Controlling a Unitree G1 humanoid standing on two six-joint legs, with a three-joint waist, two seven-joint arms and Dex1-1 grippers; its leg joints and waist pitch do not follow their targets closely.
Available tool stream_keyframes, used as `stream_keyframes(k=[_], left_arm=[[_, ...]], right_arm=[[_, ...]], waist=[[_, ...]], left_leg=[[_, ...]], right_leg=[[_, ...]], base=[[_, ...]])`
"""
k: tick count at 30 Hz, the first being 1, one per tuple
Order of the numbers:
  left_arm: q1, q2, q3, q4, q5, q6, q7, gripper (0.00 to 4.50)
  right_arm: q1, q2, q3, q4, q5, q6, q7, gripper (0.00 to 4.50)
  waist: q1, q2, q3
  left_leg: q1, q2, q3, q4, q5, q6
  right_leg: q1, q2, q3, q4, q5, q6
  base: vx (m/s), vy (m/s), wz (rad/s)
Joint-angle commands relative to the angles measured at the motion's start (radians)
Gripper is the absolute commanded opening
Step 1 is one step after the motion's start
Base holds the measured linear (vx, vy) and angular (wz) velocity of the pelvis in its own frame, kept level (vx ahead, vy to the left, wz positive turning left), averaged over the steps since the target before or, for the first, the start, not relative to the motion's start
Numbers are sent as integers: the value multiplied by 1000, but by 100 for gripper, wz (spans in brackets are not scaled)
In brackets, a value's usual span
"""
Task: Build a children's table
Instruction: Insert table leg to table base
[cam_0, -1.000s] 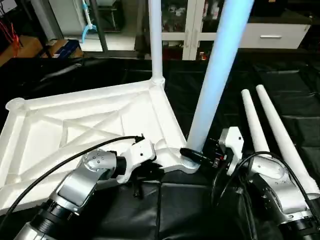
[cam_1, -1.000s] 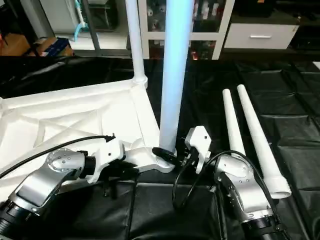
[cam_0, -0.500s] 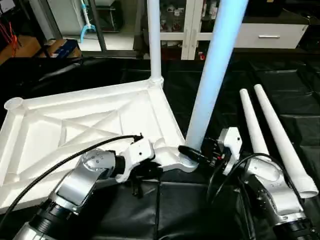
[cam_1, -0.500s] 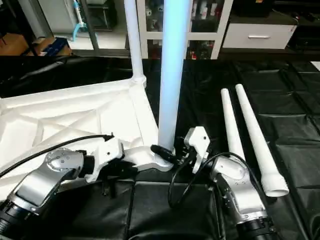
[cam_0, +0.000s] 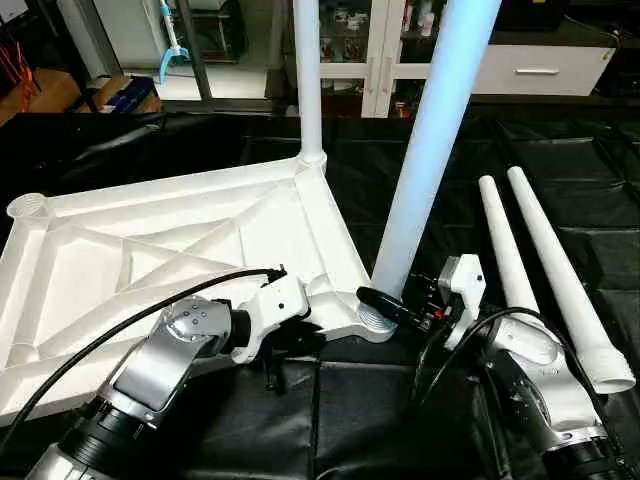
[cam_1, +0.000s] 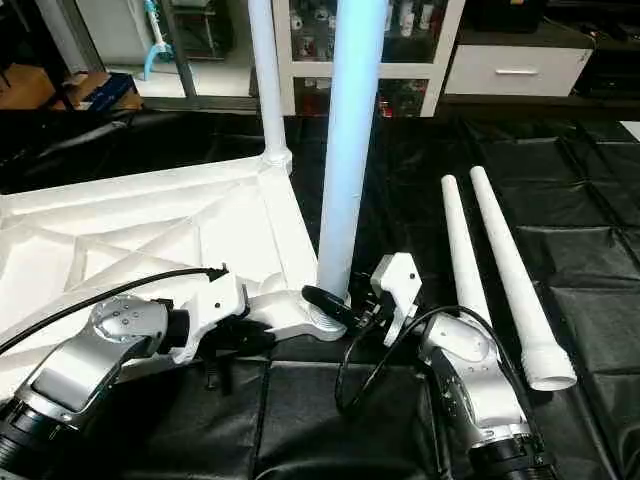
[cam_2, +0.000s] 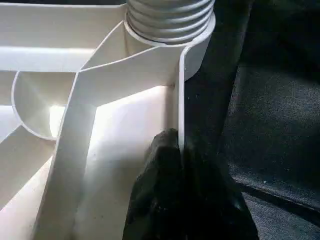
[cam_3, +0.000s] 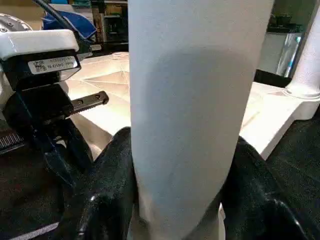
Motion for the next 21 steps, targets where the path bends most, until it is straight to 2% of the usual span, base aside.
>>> stream_keyframes(k=[1, 4, 7, 9, 11, 12, 13, 14, 17, 18, 20, 21], left_arm=[[35, 13, -33, 29, 20, 42, 6, 0], [37, 0, -10, 25, 20, 66, 46, 0], [40, -24, 20, 21, 8, 83, 86, 0], [44, -34, 31, 17, 2, 87, 101, 0], [56, -51, 46, -1, -9, 97, 126, 0], [58, -53, 48, -7, -11, 102, 131, 0], [62, -59, 50, -21, -16, 114, 142, 0], [63, -60, 50, -23, -16, 116, 144, 0], [62, -88, 62, -47, -24, 151, 180, 0], [59, -109, 71, -59, -25, 175, 208, 0], [55, -121, 73, -64, -22, 187, 227, 0], [38, -174, 93, -65, -5, 218, 310, 0]], right_arm=[[43, -17, -25, 161, -84, 50, -96, 187], [25, -2, -27, 189, -111, 24, -153, 187], [5, 18, -41, 224, -135, -1, -224, 187], [-9, 28, -53, 245, -142, -8, -262, 187], [-43, 48, -77, 287, -151, -14, -337, 187], [-50, 52, -81, 295, -153, -16, -349, 187], [-70, 63, -92, 315, -157, -15, -389, 187], [-73, 65, -93, 319, -157, -15, -394, 187], [-111, 86, -103, 359, -167, -13, -460, 187], [-132, 99, -107, 382, -175, -13, -498, 187], [-144, 107, -107, 395, -182, -19, -523, 187], [-169, 127, -100, 429, -215, -47, -594, 187]], waist=[[-5, 3, -2], [-9, 2, -2], [-17, 3, -8], [-18, 1, -5], [-22, 2, -2], [-25, 2, -7], [-26, 4, -8], [-28, 4, -8], [-30, 6, -5], [-33, 6, -10], [-35, 5, -12], [-37, 4, -13]], left_leg=[[9, 105, -64, -113, -470, -39], [5, 104, -68, -113, -476, -45], [1, 103, -67, -111, -441, -46], [-1, 104, -63, -111, -431, -40], [-6, 103, -64, -110, -434, -34], [-9, 102, -66, -109, -411, -31], [-17, 104, -66, -109, -364, -23], [-19, 104, -65, -109, -356, -19], [-12, 104, -60, -106, -368, -13], [-13, 103, -59, -103, -332, -11], [-14, 102, -56, -100, -297, 5], [-15, 102, -53, -97, -275, 12]], right_leg=[[-19, -91, 54, -87, -469, -158], [-19, -93, 54, -87, -489, -151], [-18, -90, 52, -83, -435, -160], [-19, -89, 52, -83, -408, -167], [-17, -93, 51, -81, -429, -176], [-10, -96, 51, -79, -419, -180], [-5, -94, 50, -74, -356, -191], [-4, -94, 49, -71, -339, -197], [-9, -94, 50, -75, -353, -206], [-4, -94, 50, -70, -310, -222], [0, -93, 49, -69, -266, -230], [1, -92, 48, -66, -234, -241]], base=[[0, 0, 0], [0, 0, 0], [0, 0, 0], [0, 0, 0], [0, 0, 0], [0, 0, 0], [0, 0, 0], [0, 0, 0], [0, 0, 0], [0, 0, 0], [0, 0, 0], [0, 0, 0]])
